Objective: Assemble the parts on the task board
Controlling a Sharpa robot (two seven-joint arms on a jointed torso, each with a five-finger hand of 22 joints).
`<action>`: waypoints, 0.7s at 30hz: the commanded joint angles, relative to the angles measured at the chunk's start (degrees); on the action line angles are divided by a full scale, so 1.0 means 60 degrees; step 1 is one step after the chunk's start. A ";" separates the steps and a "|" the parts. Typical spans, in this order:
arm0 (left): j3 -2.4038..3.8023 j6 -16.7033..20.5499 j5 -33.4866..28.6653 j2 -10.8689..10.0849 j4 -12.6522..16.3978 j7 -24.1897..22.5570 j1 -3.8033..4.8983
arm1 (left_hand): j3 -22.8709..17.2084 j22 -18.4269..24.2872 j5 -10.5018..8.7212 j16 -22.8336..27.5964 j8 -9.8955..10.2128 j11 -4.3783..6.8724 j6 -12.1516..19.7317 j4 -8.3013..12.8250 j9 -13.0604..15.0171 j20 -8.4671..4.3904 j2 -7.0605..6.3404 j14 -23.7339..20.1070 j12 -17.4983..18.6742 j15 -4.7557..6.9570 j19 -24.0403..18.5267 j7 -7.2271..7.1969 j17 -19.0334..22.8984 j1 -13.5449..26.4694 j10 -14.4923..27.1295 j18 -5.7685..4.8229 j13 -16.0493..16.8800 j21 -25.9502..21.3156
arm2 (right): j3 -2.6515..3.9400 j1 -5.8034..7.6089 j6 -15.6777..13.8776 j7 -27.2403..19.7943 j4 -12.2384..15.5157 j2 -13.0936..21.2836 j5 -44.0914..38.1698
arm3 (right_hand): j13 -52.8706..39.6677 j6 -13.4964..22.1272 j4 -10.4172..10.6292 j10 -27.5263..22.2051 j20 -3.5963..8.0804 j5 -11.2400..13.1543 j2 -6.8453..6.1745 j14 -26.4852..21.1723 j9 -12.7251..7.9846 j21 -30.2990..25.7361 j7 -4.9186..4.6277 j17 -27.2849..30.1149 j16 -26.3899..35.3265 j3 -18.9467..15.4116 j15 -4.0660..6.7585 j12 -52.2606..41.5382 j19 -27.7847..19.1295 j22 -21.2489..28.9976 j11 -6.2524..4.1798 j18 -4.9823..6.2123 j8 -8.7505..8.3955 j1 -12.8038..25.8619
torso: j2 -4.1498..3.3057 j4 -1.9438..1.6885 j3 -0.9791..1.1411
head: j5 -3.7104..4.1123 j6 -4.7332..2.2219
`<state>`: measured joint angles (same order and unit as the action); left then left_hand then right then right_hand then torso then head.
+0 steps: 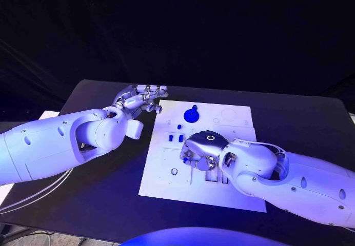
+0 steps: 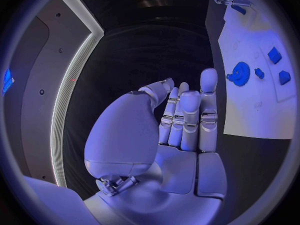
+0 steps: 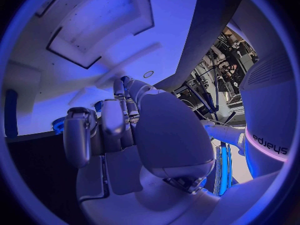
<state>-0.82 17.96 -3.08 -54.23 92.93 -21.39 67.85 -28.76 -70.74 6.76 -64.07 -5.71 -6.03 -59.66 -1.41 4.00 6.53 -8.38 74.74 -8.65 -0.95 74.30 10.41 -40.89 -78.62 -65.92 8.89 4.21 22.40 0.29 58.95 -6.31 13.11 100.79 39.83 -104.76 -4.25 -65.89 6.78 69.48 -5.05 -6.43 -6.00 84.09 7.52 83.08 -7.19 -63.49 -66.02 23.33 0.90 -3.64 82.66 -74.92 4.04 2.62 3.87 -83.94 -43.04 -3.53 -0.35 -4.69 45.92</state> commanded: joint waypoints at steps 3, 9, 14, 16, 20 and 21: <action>0.0006 -0.0188 -0.0031 0.0001 0.0035 -0.0026 0.0001 | 0.0039 0.0008 -0.0059 0.0036 -0.0046 -0.0006 0.0041 0.0001 -0.0011 0.0007 0.0077 -0.0060 -0.0013 -0.0011 -0.0045 -0.0004 0.0010 0.0048 0.0093 0.0194 0.0000 -0.0035 | -0.0050 -0.0036 0.0368 0.0314 -0.0105 0.0006 -0.0220 | 0.0126 0.0687 0.0092 -0.0721 -0.0116 -0.0007 -0.0263 0.0251 -0.0216 -0.0182 -0.0134 0.0148 0.0137 -0.0084 -0.0222 0.0028 -0.0154 -0.0713 0.0181 0.0067 -0.0076 0.0349 | 0.0012 0.0007 0.0001 | 0.0009 -0.0006; 0.0006 -0.0192 -0.0031 -0.0008 0.0035 -0.0021 0.0001 | 0.0039 0.0008 -0.0059 0.0036 -0.0046 -0.0006 0.0041 0.0001 -0.0011 0.0007 0.0077 -0.0060 -0.0013 -0.0011 -0.0045 -0.0004 0.0010 0.0048 0.0093 0.0194 0.0000 -0.0035 | -0.0056 -0.0037 -0.0023 0.0314 -0.0103 0.0068 -0.0200 | 0.0113 0.1597 0.0002 -0.1892 -0.0315 0.0082 -0.0400 0.0216 -0.0525 -0.0392 -0.0246 0.0256 0.0151 -0.0394 -0.0419 -0.0013 -0.0342 -0.0462 0.0423 0.0139 -0.0058 0.0539 | 0.0012 0.0007 0.0005 | 0.0008 -0.0020; 0.0006 -0.0202 -0.0031 -0.0015 0.0025 -0.0012 0.0001 | 0.0039 0.0008 -0.0059 0.0036 -0.0046 -0.0006 0.0041 0.0001 -0.0011 0.0007 0.0077 -0.0060 -0.0013 -0.0011 -0.0045 -0.0004 0.0010 0.0048 0.0093 0.0194 0.0000 -0.0035 | -0.0044 -0.0051 -0.0589 0.0179 0.0097 0.0319 -0.0146 | 0.0103 0.1632 -0.0036 -0.1978 -0.0343 0.0041 -0.0369 0.0197 -0.0555 -0.0416 -0.0294 0.0331 0.0194 -0.0472 -0.0430 -0.0053 -0.0358 -0.0435 0.0438 0.0147 -0.0049 0.0534 | 0.0004 0.0008 0.0010 | 0.0033 -0.0057; 0.0006 -0.0208 -0.0031 -0.0017 0.0020 -0.0008 0.0001 | 0.0039 0.0008 -0.0059 0.0036 -0.0046 -0.0006 0.0041 0.0001 -0.0011 0.0007 0.0077 -0.0060 -0.0013 -0.0011 -0.0045 -0.0004 0.0010 0.0048 0.0093 0.0194 0.0000 -0.0035 | 0.0004 -0.0054 -0.0756 0.0127 0.0265 0.0523 -0.0067 | 0.0089 0.1583 -0.0068 -0.1867 -0.0343 -0.0007 -0.0332 0.0181 -0.0560 -0.0408 -0.0303 0.0388 0.0228 -0.0496 -0.0415 -0.0137 -0.0344 -0.0447 0.0414 0.0145 -0.0032 0.0511 | 0.0009 0.0011 0.0012 | 0.0047 -0.0064; 0.0006 -0.0221 -0.0031 -0.0030 0.0016 0.0002 0.0001 | 0.0045 0.0014 -0.0060 0.0040 -0.0048 -0.0006 0.0041 0.0005 -0.0011 0.0008 0.0081 -0.0064 -0.0018 -0.0011 -0.0046 -0.0004 0.0021 0.0047 0.0096 0.0195 0.0000 -0.0047 | 0.0155 0.0017 -0.0828 0.0174 0.0638 0.1058 0.0181 | 0.0081 0.1520 -0.0098 -0.1713 -0.0330 -0.0046 -0.0302 0.0165 -0.0563 -0.0393 -0.0289 0.0448 0.0263 -0.0512 -0.0393 -0.0234 -0.0322 -0.0468 0.0382 0.0141 -0.0018 0.0494 | 0.0016 0.0015 0.0003 | 0.0093 -0.0096; 0.0006 -0.0224 -0.0031 -0.0034 0.0016 0.0005 0.0001 | 0.0062 0.0032 -0.0061 0.0052 -0.0053 -0.0007 0.0042 0.0016 -0.0010 0.0009 0.0091 -0.0077 -0.0033 -0.0012 -0.0050 -0.0003 0.0052 0.0044 0.0103 0.0199 0.0001 -0.0083 | 0.0190 0.0074 -0.0804 0.0220 0.0730 0.1228 0.0251 | 0.0081 0.1506 -0.0099 -0.1688 -0.0327 -0.0049 -0.0301 0.0164 -0.0563 -0.0390 -0.0286 0.0451 0.0263 -0.0518 -0.0390 -0.0248 -0.0317 -0.0472 0.0377 0.0140 -0.0016 0.0498 | 0.0017 0.0020 -0.0001 | 0.0121 -0.0116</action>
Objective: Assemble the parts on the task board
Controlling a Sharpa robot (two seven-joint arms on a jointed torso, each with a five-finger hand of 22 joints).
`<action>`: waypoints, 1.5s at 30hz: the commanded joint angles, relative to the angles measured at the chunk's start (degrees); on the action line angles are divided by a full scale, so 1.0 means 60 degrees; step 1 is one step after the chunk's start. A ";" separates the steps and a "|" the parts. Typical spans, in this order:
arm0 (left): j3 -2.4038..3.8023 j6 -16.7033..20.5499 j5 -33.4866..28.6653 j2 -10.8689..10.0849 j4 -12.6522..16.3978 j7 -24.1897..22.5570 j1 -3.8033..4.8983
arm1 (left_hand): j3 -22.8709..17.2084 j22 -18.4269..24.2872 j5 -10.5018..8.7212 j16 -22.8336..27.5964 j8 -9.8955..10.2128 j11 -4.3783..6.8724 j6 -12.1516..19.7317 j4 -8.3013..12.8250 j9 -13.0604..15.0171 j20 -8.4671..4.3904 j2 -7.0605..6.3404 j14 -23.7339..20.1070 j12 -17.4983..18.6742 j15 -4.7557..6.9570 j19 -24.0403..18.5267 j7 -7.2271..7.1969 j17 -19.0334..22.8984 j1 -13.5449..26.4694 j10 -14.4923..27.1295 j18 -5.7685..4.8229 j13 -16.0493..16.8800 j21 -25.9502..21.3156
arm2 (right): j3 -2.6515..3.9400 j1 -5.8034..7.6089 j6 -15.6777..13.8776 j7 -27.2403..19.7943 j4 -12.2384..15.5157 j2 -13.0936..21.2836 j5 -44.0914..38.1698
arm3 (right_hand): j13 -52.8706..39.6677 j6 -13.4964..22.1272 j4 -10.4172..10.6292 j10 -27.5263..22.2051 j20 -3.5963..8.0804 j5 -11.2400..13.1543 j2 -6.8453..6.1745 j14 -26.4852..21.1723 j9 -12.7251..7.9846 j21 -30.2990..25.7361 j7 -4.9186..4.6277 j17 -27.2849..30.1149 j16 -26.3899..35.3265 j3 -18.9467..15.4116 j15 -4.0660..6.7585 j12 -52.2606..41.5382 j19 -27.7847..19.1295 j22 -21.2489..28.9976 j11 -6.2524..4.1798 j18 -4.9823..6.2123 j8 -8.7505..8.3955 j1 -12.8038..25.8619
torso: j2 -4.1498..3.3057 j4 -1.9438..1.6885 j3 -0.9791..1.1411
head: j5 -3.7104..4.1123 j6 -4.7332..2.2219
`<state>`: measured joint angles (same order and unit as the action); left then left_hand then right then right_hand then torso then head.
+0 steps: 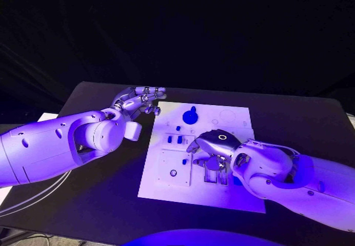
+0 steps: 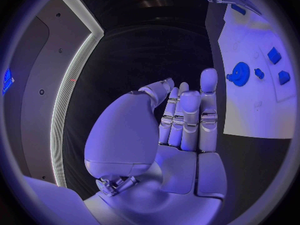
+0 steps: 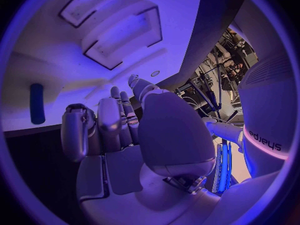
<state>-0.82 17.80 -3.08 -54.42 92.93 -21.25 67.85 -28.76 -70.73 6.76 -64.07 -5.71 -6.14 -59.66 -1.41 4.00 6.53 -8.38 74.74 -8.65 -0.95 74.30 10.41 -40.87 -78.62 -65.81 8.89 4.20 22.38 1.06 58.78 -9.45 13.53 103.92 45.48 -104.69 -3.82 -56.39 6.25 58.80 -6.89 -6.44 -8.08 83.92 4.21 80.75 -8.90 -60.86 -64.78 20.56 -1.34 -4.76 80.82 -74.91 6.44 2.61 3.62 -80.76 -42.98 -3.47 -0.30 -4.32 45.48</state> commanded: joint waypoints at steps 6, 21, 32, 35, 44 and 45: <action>0.0006 -0.0227 -0.0031 -0.0021 0.0019 -0.0004 0.0001 | 0.0062 0.0032 -0.0061 0.0052 -0.0053 0.0012 0.0042 0.0017 -0.0010 0.0009 0.0091 -0.0077 -0.0033 -0.0012 -0.0050 -0.0003 0.0048 0.0043 0.0084 0.0199 0.0002 -0.0080 | 0.0158 0.0613 -0.0005 0.0546 0.0490 0.1232 0.0441 | 0.0034 -0.0088 0.0018 0.0038 -0.0009 0.0025 -0.0047 0.0191 -0.0027 -0.0006 0.0105 0.0034 0.0052 -0.0188 -0.0010 -0.0045 -0.0008 -0.0471 -0.0030 0.0140 0.0008 0.0059 | 0.0016 0.0037 -0.0015 | 0.0178 -0.0126; 0.0004 -0.0292 -0.0031 -0.0007 0.0004 0.0012 0.0000 | 0.0075 0.0043 -0.0062 0.0055 -0.0066 0.0017 0.0028 0.0028 -0.0006 0.0009 0.0113 -0.0085 -0.0058 -0.0011 -0.0048 -0.0009 0.0064 0.0036 0.0073 0.0199 0.0006 -0.0092 | 0.0180 0.0927 0.0538 0.0933 0.0319 0.1894 0.0045 | 0.0022 -0.0083 0.0143 -0.0188 0.0103 0.0277 -0.0065 0.0206 -0.0046 -0.0005 0.0375 0.0139 0.0067 -0.0552 0.0143 0.0029 0.0019 -0.0491 -0.0233 0.0134 0.0009 0.0003 | 0.0008 0.0016 -0.0007 | 0.0286 -0.0227; 0.0004 -0.0295 -0.0031 -0.0022 0.0001 0.0016 0.0000 | 0.0075 0.0043 -0.0062 0.0055 -0.0066 0.0017 0.0028 0.0028 -0.0006 0.0009 0.0113 -0.0085 -0.0058 -0.0011 -0.0048 -0.0009 0.0064 0.0036 0.0073 0.0199 0.0006 -0.0092 | 0.0160 0.0856 0.0846 0.0748 0.0256 0.1726 0.0113 | 0.0011 -0.0462 0.0199 0.0523 0.0116 0.0244 0.0115 0.0237 -0.0009 0.0041 0.0370 0.0149 -0.0001 -0.0480 0.0127 -0.0256 0.0087 -0.0558 -0.0215 0.0112 0.0068 -0.0170 | 0.0002 0.0028 -0.0015 | 0.0240 -0.0203; 0.0004 -0.0297 -0.0031 -0.0024 0.0002 0.0017 0.0000 | 0.0075 0.0043 -0.0062 0.0055 -0.0066 0.0017 0.0028 0.0028 -0.0006 0.0009 0.0113 -0.0085 -0.0058 -0.0011 -0.0048 -0.0009 0.0064 0.0036 0.0073 0.0199 0.0006 -0.0092 | 0.0157 0.0832 0.0901 0.0690 0.0246 0.1682 0.0157 | 0.0010 -0.0583 0.0211 0.0683 0.0118 0.0236 0.0149 0.0237 0.0003 0.0043 0.0368 0.0162 -0.0005 -0.0423 0.0132 -0.0293 0.0092 -0.0562 -0.0221 0.0111 0.0089 -0.0198 | 0.0008 0.0029 -0.0015 | 0.0242 -0.0194; 0.0004 -0.0318 -0.0031 -0.0012 -0.0003 0.0025 0.0000 | 0.0075 0.0043 -0.0062 0.0055 -0.0066 0.0017 0.0028 0.0028 -0.0006 0.0009 0.0113 -0.0085 -0.0058 -0.0011 -0.0048 -0.0009 0.0064 0.0036 0.0073 0.0199 0.0006 -0.0092 | 0.0148 0.0746 0.0981 0.0549 0.0119 0.1481 0.0233 | 0.0007 -0.1016 0.0210 0.1191 0.0167 0.0274 0.0312 0.0252 0.0053 0.0107 0.0365 0.0112 -0.0100 -0.0114 0.0211 -0.0316 0.0161 -0.0649 -0.0324 0.0090 0.0166 -0.0344 | 0.0011 0.0031 -0.0008 | 0.0233 -0.0172; 0.0004 -0.0319 -0.0031 -0.0011 -0.0003 0.0025 0.0000 | 0.0075 0.0043 -0.0062 0.0055 -0.0066 0.0017 0.0028 0.0028 -0.0006 0.0009 0.0113 -0.0085 -0.0058 -0.0011 -0.0048 -0.0009 0.0064 0.0036 0.0073 0.0199 0.0006 -0.0092 | 0.0147 0.0739 0.0981 0.0539 0.0102 0.1461 0.0236 | 0.0007 -0.1042 0.0205 0.1220 0.0173 0.0280 0.0323 0.0255 0.0056 0.0116 0.0365 0.0101 -0.0112 -0.0088 0.0219 -0.0312 0.0170 -0.0661 -0.0332 0.0087 0.0170 -0.0358 | 0.0007 0.0031 -0.0008 | 0.0233 -0.0173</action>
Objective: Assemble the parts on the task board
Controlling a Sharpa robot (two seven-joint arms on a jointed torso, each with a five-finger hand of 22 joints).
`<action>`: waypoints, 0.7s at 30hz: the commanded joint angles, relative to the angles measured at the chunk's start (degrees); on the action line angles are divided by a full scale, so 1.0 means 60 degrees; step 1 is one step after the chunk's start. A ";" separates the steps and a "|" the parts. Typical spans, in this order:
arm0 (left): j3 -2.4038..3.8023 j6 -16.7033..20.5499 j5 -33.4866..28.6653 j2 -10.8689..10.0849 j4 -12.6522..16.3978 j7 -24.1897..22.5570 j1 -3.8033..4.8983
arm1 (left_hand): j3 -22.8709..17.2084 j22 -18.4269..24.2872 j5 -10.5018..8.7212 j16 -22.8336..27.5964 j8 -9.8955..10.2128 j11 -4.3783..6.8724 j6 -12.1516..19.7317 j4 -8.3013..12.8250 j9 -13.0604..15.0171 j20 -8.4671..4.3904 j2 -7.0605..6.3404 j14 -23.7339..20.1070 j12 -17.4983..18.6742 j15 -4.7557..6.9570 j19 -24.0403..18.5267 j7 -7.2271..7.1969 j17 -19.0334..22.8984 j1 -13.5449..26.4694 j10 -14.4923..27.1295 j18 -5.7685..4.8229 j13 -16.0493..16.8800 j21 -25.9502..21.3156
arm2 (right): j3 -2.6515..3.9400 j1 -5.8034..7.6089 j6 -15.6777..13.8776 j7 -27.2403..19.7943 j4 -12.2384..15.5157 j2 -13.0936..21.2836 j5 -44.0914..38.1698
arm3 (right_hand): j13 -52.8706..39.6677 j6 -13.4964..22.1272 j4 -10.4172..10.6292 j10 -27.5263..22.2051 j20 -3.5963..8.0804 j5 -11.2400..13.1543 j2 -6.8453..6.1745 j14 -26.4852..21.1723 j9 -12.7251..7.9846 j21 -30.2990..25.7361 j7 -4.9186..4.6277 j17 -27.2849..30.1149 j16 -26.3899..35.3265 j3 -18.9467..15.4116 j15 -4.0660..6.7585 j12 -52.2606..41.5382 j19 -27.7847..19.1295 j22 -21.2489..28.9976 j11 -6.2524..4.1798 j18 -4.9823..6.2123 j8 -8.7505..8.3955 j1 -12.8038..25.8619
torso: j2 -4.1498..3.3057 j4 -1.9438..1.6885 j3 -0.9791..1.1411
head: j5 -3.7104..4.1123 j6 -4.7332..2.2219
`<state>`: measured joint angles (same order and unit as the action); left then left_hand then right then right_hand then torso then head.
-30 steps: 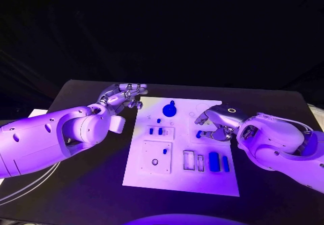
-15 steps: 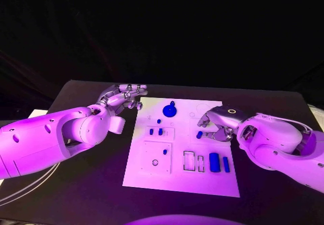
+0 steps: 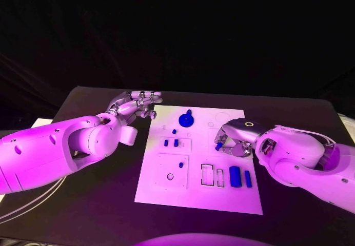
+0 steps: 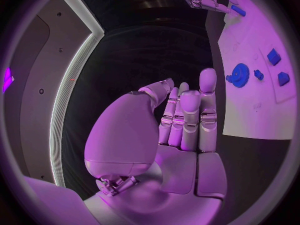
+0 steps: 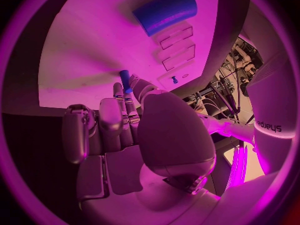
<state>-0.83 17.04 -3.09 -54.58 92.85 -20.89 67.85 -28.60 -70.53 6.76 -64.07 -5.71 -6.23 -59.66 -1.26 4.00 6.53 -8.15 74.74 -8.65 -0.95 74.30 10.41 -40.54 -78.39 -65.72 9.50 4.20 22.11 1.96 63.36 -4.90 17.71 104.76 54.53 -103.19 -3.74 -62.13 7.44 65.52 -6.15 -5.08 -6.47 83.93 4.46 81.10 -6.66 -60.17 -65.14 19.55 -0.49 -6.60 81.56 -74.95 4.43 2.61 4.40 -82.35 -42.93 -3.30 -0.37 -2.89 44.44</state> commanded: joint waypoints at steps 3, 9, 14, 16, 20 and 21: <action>0.0005 -0.0198 -0.0030 0.0017 0.0012 -0.0036 0.0001 | 0.0050 0.0010 -0.0063 0.0054 -0.0068 0.0033 0.0027 0.0002 -0.0006 0.0010 0.0077 -0.0086 -0.0061 -0.0011 -0.0047 -0.0009 0.0010 -0.0002 0.0057 0.0097 0.0007 -0.0048 | -0.0005 -0.0053 0.0198 -0.0182 -0.0095 -0.0113 -0.0003 | -0.0007 -0.0174 -0.0004 0.0207 0.0071 0.0069 0.0084 0.0266 0.0025 0.0084 -0.0012 -0.0063 -0.0107 0.0158 0.0105 0.0011 0.0073 -0.0689 -0.0027 0.0078 0.0050 -0.0121 | -0.0004 -0.0001 0.0004 | -0.0006 0.0004; 0.0005 -0.0207 -0.0030 0.0016 0.0009 -0.0028 0.0001 | 0.0063 0.0019 -0.0064 0.0051 -0.0077 0.0036 0.0019 0.0008 -0.0004 0.0009 0.0092 -0.0088 -0.0078 -0.0009 -0.0044 -0.0012 0.0014 -0.0001 0.0053 0.0097 0.0009 -0.0055 | -0.0007 -0.0098 -0.0053 -0.0111 -0.0183 -0.0180 -0.0077 | -0.0024 -0.0428 -0.0049 0.0480 0.0129 0.0129 0.0189 0.0287 0.0075 0.0152 0.0010 -0.0153 -0.0214 0.0336 0.0174 0.0022 0.0138 -0.0777 -0.0111 0.0056 0.0123 -0.0192 | 0.0003 0.0002 0.0002 | -0.0010 0.0014; 0.0005 -0.0220 -0.0030 0.0012 0.0010 -0.0022 0.0001 | 0.0063 0.0019 -0.0064 0.0051 -0.0077 0.0036 0.0019 0.0008 -0.0004 0.0009 0.0092 -0.0088 -0.0078 -0.0009 -0.0044 -0.0012 0.0014 -0.0001 0.0053 0.0097 0.0009 -0.0055 | -0.0007 -0.0107 -0.0278 -0.0046 -0.0228 -0.0183 -0.0172 | -0.0028 -0.0553 -0.0106 0.0627 0.0168 0.0280 0.0275 0.0299 0.0106 0.0194 0.0023 -0.0215 -0.0285 0.0490 0.0215 0.0054 0.0176 -0.0830 -0.0151 0.0042 0.0158 -0.0259 | 0.0005 0.0003 -0.0003 | -0.0005 0.0023; 0.0005 -0.0230 -0.0030 0.0013 0.0008 -0.0018 0.0001 | 0.0063 0.0019 -0.0064 0.0051 -0.0077 0.0036 0.0019 0.0008 -0.0004 0.0009 0.0092 -0.0088 -0.0078 -0.0009 -0.0044 -0.0012 0.0014 -0.0001 0.0053 0.0097 0.0009 -0.0055 | -0.0007 -0.0109 -0.0408 -0.0024 -0.0207 -0.0167 -0.0223 | -0.0030 -0.0600 -0.0140 0.0692 0.0184 0.0291 0.0312 0.0299 0.0120 0.0209 0.0025 -0.0224 -0.0303 0.0571 0.0230 0.0075 0.0189 -0.0850 -0.0162 0.0037 0.0169 -0.0287 | 0.0011 0.0004 -0.0002 | -0.0003 0.0024; 0.0004 -0.0244 -0.0030 0.0024 -0.0006 -0.0010 -0.0001 | 0.0063 0.0019 -0.0064 0.0051 -0.0077 0.0036 0.0019 0.0008 -0.0004 0.0009 0.0092 -0.0088 -0.0078 -0.0009 -0.0044 -0.0012 0.0014 -0.0001 0.0053 0.0097 0.0009 -0.0055 | 0.0007 -0.0093 -0.0775 -0.0018 0.0057 0.0023 -0.0119 | -0.0031 -0.0630 -0.0174 0.0751 0.0197 0.0322 0.0348 0.0297 0.0133 0.0220 0.0007 -0.0233 -0.0321 0.0661 0.0241 0.0104 0.0199 -0.0864 -0.0171 0.0033 0.0171 -0.0309 | 0.0025 -0.0004 0.0000 | -0.0018 0.0010; 0.0003 -0.0246 -0.0030 0.0026 -0.0011 -0.0009 -0.0001 | 0.0063 0.0019 -0.0064 0.0051 -0.0077 0.0036 0.0019 0.0008 -0.0004 0.0009 0.0092 -0.0088 -0.0078 -0.0009 -0.0044 -0.0012 0.0014 -0.0001 0.0053 0.0097 0.0009 -0.0055 | 0.0015 -0.0070 -0.0849 -0.0022 0.0150 0.0089 -0.0015 | -0.0031 -0.0633 -0.0179 0.0756 0.0198 0.0330 0.0344 0.0297 0.0134 0.0223 0.0003 -0.0232 -0.0321 0.0667 0.0242 0.0108 0.0201 -0.0867 -0.0171 0.0032 0.0171 -0.0308 | 0.0027 -0.0005 -0.0001 | -0.0016 0.0006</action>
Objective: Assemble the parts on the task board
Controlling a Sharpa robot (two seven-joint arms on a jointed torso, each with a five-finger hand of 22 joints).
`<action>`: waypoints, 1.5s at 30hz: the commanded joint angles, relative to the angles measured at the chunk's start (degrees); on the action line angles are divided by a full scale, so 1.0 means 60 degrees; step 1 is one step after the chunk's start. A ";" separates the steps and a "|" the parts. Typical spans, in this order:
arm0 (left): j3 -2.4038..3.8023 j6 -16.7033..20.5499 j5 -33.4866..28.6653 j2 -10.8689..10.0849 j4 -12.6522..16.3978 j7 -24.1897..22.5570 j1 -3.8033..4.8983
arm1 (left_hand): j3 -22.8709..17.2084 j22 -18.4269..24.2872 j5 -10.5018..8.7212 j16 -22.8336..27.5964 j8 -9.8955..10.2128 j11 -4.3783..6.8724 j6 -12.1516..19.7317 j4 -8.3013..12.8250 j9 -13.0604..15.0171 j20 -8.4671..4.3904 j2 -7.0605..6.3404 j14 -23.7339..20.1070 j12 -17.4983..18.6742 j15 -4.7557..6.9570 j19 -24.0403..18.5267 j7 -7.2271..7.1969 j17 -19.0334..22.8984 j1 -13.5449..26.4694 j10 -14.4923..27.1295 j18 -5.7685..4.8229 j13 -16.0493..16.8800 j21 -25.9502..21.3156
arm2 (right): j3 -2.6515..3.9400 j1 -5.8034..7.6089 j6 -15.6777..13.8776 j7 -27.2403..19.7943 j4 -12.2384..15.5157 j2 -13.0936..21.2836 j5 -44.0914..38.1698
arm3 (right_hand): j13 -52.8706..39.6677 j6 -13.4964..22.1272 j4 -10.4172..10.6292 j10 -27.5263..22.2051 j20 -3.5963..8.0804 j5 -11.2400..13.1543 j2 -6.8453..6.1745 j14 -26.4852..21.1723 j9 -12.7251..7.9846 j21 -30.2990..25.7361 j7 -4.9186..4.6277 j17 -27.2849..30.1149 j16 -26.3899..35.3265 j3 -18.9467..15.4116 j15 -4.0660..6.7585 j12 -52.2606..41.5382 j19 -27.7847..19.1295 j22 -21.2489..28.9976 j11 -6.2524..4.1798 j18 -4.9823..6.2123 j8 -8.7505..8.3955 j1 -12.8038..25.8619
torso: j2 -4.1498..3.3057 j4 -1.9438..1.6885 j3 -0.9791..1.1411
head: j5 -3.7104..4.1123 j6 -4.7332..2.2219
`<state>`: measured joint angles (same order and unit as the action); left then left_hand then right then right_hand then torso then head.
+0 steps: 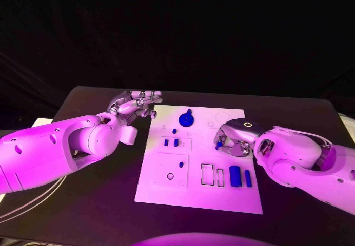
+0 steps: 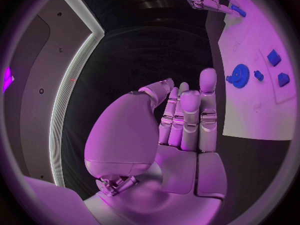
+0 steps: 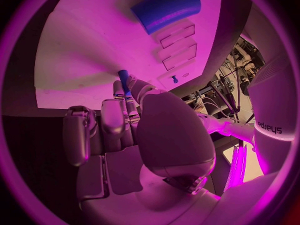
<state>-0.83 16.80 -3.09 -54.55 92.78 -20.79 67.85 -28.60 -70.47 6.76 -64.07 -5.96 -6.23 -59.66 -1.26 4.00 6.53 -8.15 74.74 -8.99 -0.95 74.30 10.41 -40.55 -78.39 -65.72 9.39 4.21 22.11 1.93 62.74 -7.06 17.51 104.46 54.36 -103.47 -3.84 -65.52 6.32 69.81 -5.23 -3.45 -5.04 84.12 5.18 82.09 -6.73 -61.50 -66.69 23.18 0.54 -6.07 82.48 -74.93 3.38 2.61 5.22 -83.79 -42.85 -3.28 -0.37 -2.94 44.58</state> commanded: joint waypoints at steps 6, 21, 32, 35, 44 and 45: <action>-0.0002 -0.0216 -0.0030 0.0036 -0.0028 -0.0016 -0.0006 | 0.0063 0.0009 -0.0063 0.0051 -0.0035 0.0036 0.0019 0.0008 -0.0003 0.0009 0.0092 -0.0088 -0.0021 -0.0009 -0.0044 -0.0012 0.0015 -0.0001 0.0053 0.0117 0.0009 -0.0055 | 0.0092 0.0229 -0.0823 -0.0001 0.0792 0.0462 0.0560 | -0.0014 -0.0079 -0.0019 0.0054 0.0046 0.0067 0.0092 0.0264 0.0020 0.0062 0.0004 -0.0024 -0.0078 0.0090 0.0075 0.0038 0.0052 -0.0875 0.0004 0.0030 0.0034 -0.0082 | 0.0010 0.0005 -0.0006 | -0.0006 -0.0045; -0.0005 -0.0319 -0.0030 0.0205 -0.0101 0.0002 -0.0032 | 0.0076 0.0026 -0.0065 0.0062 -0.0042 0.0039 0.0013 0.0012 -0.0002 0.0008 0.0108 -0.0098 -0.0037 -0.0007 -0.0049 -0.0015 0.0046 0.0001 0.0051 0.0122 0.0011 -0.0094 | 0.0047 0.0025 -0.0864 -0.0296 0.1293 -0.0801 0.1121 | -0.0003 -0.0054 -0.0093 0.0045 0.0033 0.0038 0.0041 0.0255 0.0023 0.0048 -0.0055 -0.0022 -0.0091 0.0176 0.0074 0.0127 0.0036 -0.0855 0.0037 0.0035 -0.0004 -0.0090 | 0.0010 0.0006 -0.0016 | -0.0162 -0.0030; -0.0005 -0.0358 -0.0031 0.0329 -0.0138 0.0021 -0.0033 | 0.0083 0.0028 -0.0066 0.0057 -0.0046 0.0040 0.0011 0.0012 -0.0001 0.0008 0.0115 -0.0097 -0.0045 -0.0007 -0.0046 -0.0016 0.0041 0.0004 0.0051 0.0121 0.0012 -0.0091 | -0.0144 -0.0527 -0.0492 -0.0652 0.0699 -0.1994 0.1054 | 0.0001 -0.0026 -0.0127 0.0029 0.0020 0.0002 0.0038 0.0245 0.0020 0.0026 -0.0077 0.0012 -0.0070 0.0218 0.0064 0.0171 0.0014 -0.0826 0.0052 0.0043 -0.0030 -0.0090 | -0.0017 0.0008 -0.0026 | -0.0277 0.0017; -0.0005 -0.0362 -0.0031 0.0350 -0.0159 0.0029 -0.0035 | 0.0083 0.0028 -0.0066 0.0057 -0.0046 0.0040 0.0011 0.0012 -0.0001 0.0008 0.0115 -0.0097 -0.0045 -0.0007 -0.0046 -0.0016 0.0041 0.0004 0.0051 0.0121 0.0012 -0.0091 | -0.0180 -0.0625 -0.0361 -0.0715 0.0501 -0.2139 0.1048 | 0.0001 -0.0023 -0.0133 0.0027 0.0018 -0.0003 0.0033 0.0244 0.0020 0.0025 -0.0079 0.0011 -0.0072 0.0220 0.0063 0.0176 0.0013 -0.0825 0.0054 0.0044 -0.0034 -0.0089 | -0.0023 0.0016 -0.0026 | -0.0277 0.0034; -0.0006 -0.0375 -0.0030 0.0383 -0.0187 0.0042 -0.0052 | 0.0083 0.0028 -0.0066 0.0057 -0.0046 0.0040 0.0011 0.0012 -0.0001 0.0008 0.0115 -0.0097 -0.0045 -0.0007 -0.0046 -0.0016 0.0041 0.0004 0.0051 0.0121 0.0012 -0.0091 | -0.0227 -0.0766 -0.0108 -0.0783 0.0260 -0.2333 0.1020 | 0.0002 -0.0016 -0.0142 0.0023 0.0015 -0.0012 0.0024 0.0244 0.0019 0.0030 -0.0086 0.0001 -0.0081 0.0225 0.0060 0.0188 0.0018 -0.0831 0.0059 0.0042 -0.0040 -0.0084 | -0.0008 0.0006 -0.0007 | -0.0307 0.0133; -0.0006 -0.0375 -0.0030 0.0383 -0.0187 0.0042 -0.0053 | 0.0083 0.0028 -0.0066 0.0057 -0.0046 0.0040 0.0011 0.0012 -0.0001 0.0008 0.0115 -0.0097 -0.0045 -0.0007 -0.0046 -0.0016 0.0041 0.0004 0.0051 0.0121 0.0012 -0.0091 | -0.0229 -0.0770 -0.0080 -0.0784 0.0252 -0.2342 0.1018 | 0.0002 -0.0016 -0.0142 0.0023 0.0015 -0.0012 0.0024 0.0244 0.0019 0.0030 -0.0086 0.0001 -0.0081 0.0225 0.0060 0.0188 0.0018 -0.0831 0.0059 0.0042 -0.0040 -0.0084 | -0.0008 0.0006 -0.0007 | -0.0307 0.0133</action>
<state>-0.90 15.69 -3.09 -52.36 91.61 -20.35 67.56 -28.45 -70.37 6.76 -64.07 -5.94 -6.23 -59.66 -1.10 4.00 6.53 -8.15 74.55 -8.99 -1.14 74.30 10.41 -40.34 -78.39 -65.72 9.35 4.20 21.74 0.57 58.21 -9.43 13.75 106.04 40.44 -96.95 -3.83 -65.44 5.59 69.82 -5.03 -3.29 -4.94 83.92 5.20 82.32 -7.19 -61.48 -66.91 24.22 0.73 -5.15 82.69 -74.91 3.41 2.61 5.05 -84.24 -42.92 -3.21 -0.43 -4.73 45.27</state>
